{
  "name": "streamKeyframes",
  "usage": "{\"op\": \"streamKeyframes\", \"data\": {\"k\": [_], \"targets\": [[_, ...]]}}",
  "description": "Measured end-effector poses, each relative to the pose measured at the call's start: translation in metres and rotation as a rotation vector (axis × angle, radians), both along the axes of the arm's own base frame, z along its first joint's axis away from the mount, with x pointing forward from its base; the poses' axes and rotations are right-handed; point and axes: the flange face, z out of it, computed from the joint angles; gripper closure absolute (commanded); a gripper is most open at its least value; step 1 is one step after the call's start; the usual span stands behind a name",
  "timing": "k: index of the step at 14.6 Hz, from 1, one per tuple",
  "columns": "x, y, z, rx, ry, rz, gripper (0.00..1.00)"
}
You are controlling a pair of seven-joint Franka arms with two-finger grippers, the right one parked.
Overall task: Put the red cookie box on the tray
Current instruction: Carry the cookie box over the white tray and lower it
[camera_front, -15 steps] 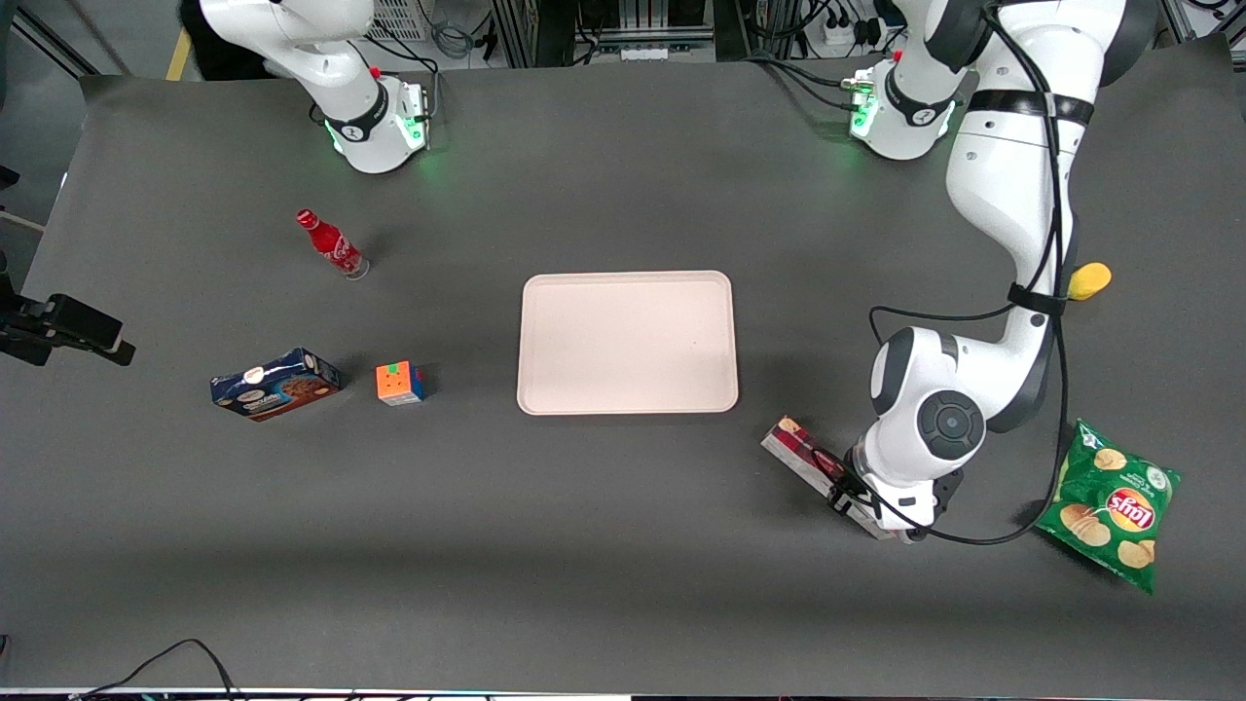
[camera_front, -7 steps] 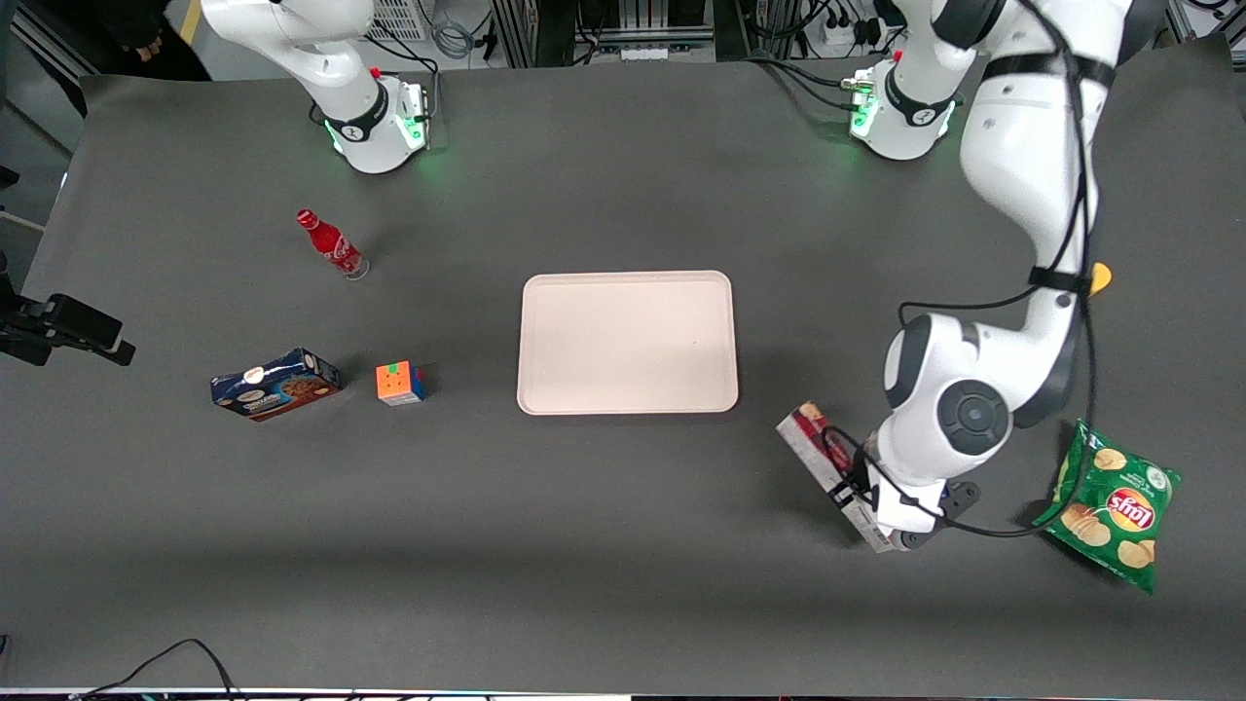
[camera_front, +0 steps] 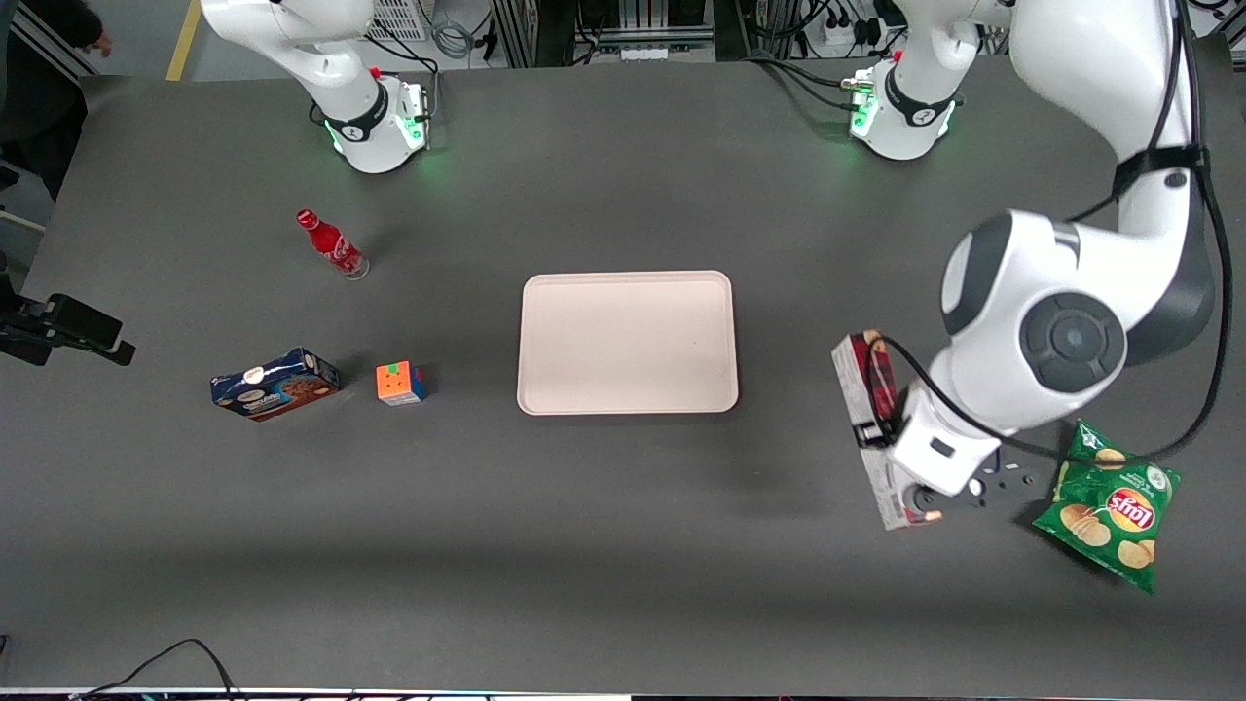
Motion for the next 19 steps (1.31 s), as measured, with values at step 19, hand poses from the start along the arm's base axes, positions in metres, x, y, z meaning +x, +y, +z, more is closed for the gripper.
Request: {"op": "streamKeyframes", "data": {"k": [19], "targets": [[-0.172, -0.241, -0.146, 0.048, -0.082, -0.238, 1.0]]}}
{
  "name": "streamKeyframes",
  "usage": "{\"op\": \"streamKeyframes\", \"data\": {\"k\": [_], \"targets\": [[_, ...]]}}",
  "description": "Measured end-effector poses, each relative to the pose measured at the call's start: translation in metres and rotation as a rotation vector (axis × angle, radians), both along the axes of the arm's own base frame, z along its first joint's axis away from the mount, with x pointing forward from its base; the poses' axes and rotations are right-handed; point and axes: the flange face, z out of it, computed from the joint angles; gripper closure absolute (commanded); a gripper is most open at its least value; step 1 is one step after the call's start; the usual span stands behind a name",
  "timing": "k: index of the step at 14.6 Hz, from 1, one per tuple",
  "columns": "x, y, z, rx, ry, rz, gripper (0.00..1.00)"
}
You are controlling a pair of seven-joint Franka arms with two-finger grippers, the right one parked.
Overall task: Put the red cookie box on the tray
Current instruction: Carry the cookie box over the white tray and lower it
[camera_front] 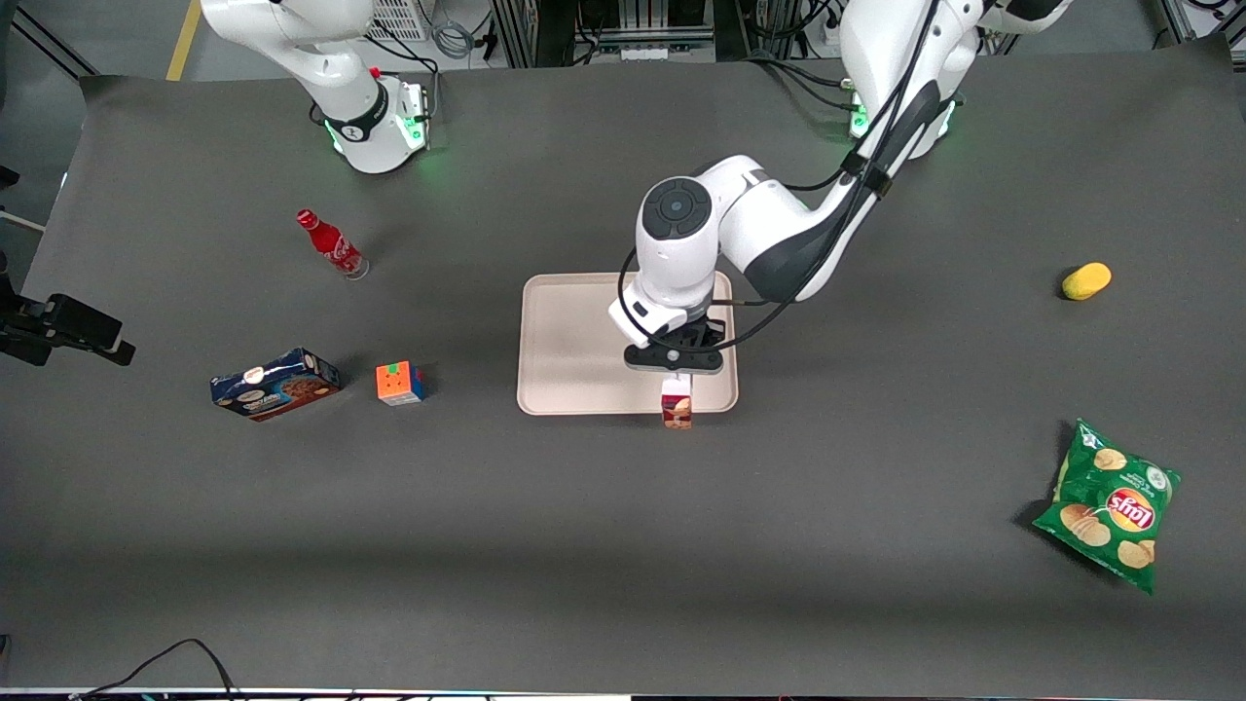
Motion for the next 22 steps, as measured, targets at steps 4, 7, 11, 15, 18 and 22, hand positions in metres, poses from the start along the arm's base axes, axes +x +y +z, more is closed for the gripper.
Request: {"op": "streamKeyframes", "data": {"k": [4, 7, 11, 15, 18, 22], "targets": [[-0.018, 0.007, -0.038, -0.016, 0.005, 0.024, 1.0], [-0.021, 0.014, -0.049, -0.003, 0.018, 0.044, 0.98], [-0.023, 0.017, -0.055, 0.005, 0.026, 0.067, 0.98], [-0.024, 0.026, -0.068, -0.006, 0.019, 0.076, 0.97], [-0.022, 0.034, -0.076, -0.008, 0.015, 0.085, 0.88], [-0.024, 0.037, -0.08, -0.003, 0.019, 0.106, 0.88]]}}
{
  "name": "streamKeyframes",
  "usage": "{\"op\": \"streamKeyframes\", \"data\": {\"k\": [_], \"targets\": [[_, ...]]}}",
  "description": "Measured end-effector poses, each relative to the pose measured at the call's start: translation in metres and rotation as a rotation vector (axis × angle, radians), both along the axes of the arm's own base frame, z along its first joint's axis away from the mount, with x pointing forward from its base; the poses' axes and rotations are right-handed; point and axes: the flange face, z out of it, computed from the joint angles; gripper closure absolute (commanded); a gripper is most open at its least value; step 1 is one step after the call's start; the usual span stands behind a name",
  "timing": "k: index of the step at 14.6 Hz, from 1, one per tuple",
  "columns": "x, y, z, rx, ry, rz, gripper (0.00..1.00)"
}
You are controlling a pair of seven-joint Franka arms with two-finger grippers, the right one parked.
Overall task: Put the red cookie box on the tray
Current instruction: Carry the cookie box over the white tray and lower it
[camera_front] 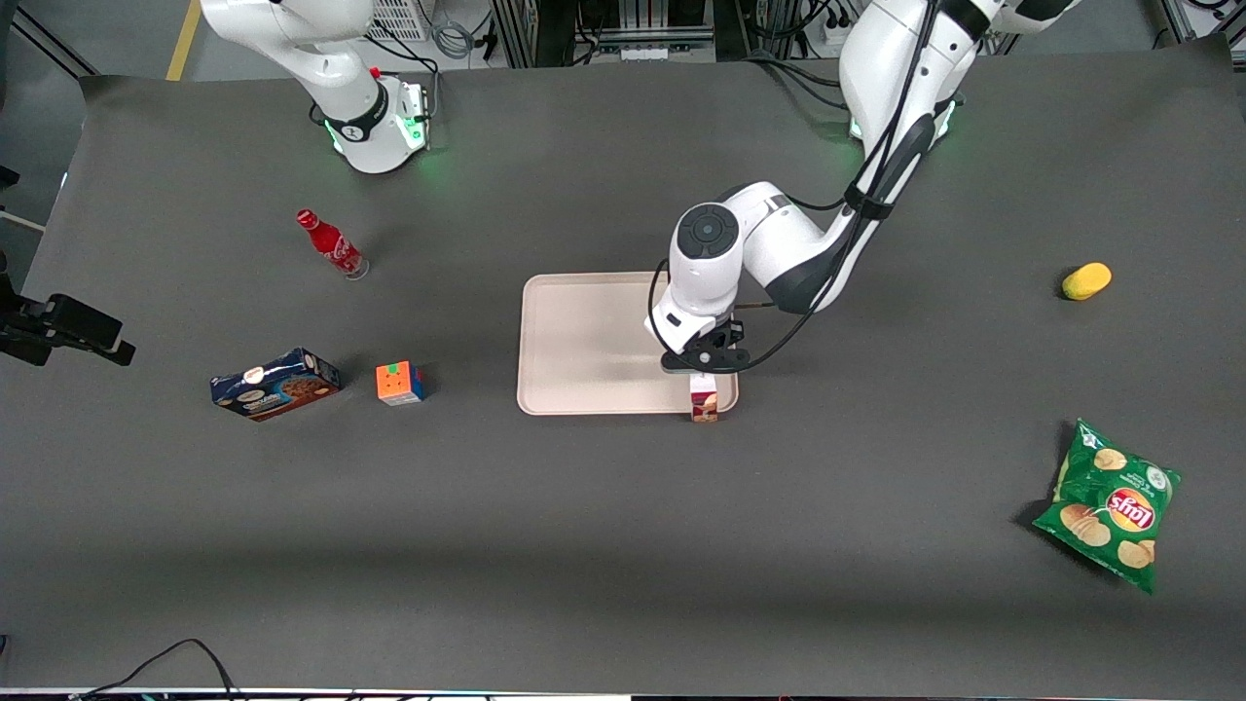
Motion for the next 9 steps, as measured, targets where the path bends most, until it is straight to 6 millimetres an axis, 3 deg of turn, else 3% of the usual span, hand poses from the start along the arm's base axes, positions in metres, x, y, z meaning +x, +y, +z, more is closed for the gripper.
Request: {"op": "streamKeyframes", "data": {"k": [2, 4, 5, 7, 9], "targets": [[-0.0019, 0.001, -0.0024, 0.004, 0.004, 0.003, 0.85], [-0.003, 0.0017, -0.004, 0.006, 0.007, 0.009, 0.63], [-0.0038, 0.0022, -0.005, 0.008, 0.009, 0.015, 0.47], [-0.005, 0.0028, -0.0062, 0.009, 0.011, 0.029, 0.01], [-0.0047, 0.0025, -0.0029, 0.007, 0.006, 0.039, 0.0]]}}
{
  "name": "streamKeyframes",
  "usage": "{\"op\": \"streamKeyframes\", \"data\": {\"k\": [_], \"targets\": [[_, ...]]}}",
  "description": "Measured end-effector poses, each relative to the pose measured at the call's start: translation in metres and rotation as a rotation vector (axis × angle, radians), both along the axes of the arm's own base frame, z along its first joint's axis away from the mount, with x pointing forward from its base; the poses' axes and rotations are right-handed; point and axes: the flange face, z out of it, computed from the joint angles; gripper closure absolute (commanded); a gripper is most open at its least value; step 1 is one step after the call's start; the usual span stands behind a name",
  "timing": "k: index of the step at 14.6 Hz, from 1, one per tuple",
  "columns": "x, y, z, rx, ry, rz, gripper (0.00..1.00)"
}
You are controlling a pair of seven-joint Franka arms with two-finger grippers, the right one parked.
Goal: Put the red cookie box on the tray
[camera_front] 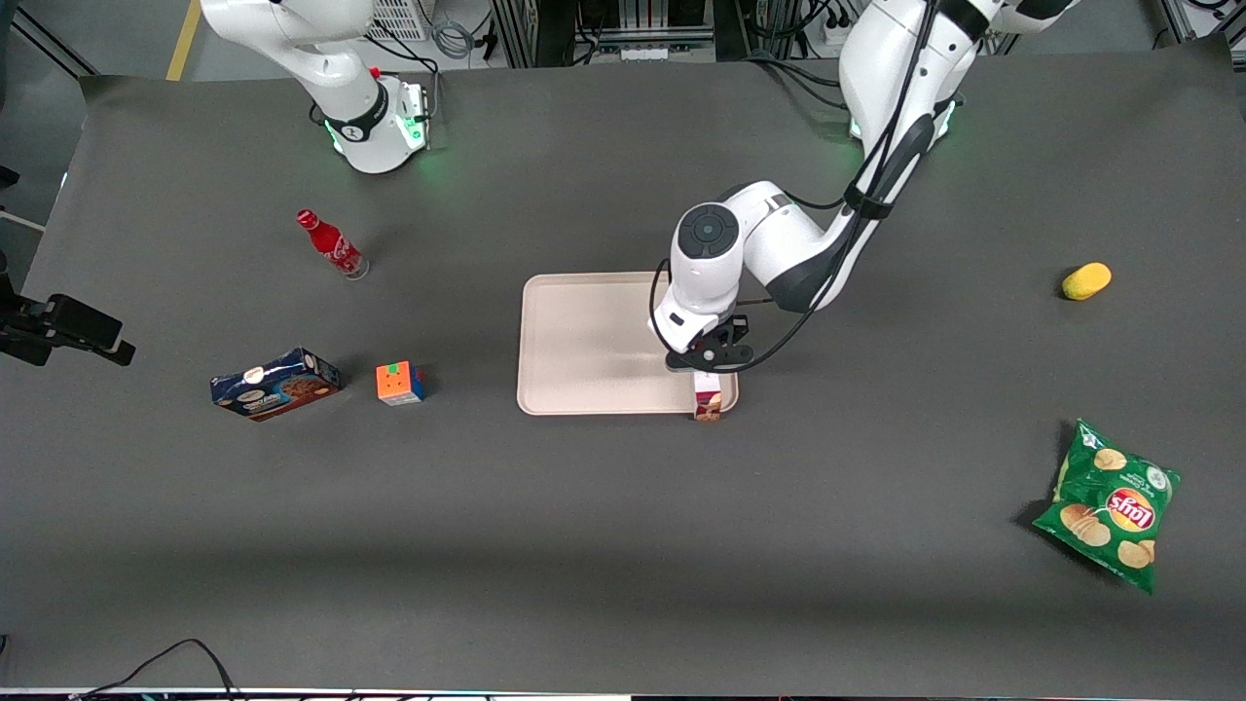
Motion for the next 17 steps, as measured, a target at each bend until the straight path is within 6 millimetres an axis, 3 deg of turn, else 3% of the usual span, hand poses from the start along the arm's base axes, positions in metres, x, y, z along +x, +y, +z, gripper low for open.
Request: {"op": "streamKeyframes", "data": {"k": [3, 5, 7, 9, 12, 14, 17], "targets": [[0.002, 0.0, 0.012, -0.006, -0.017, 0.003, 0.0], [0.015, 0.005, 0.03, -0.013, -0.041, 0.025, 0.0], [0.045, 0.019, 0.067, -0.019, -0.08, 0.073, 0.0], [0.083, 0.042, 0.116, 0.004, -0.112, 0.074, 0.0], [0.138, 0.104, 0.195, -0.005, -0.061, 0.054, 0.0], [0.167, 0.161, 0.243, -0.019, -0.072, 0.051, 0.0], [0.177, 0.238, 0.302, 0.009, -0.099, -0.015, 0.0]]}}
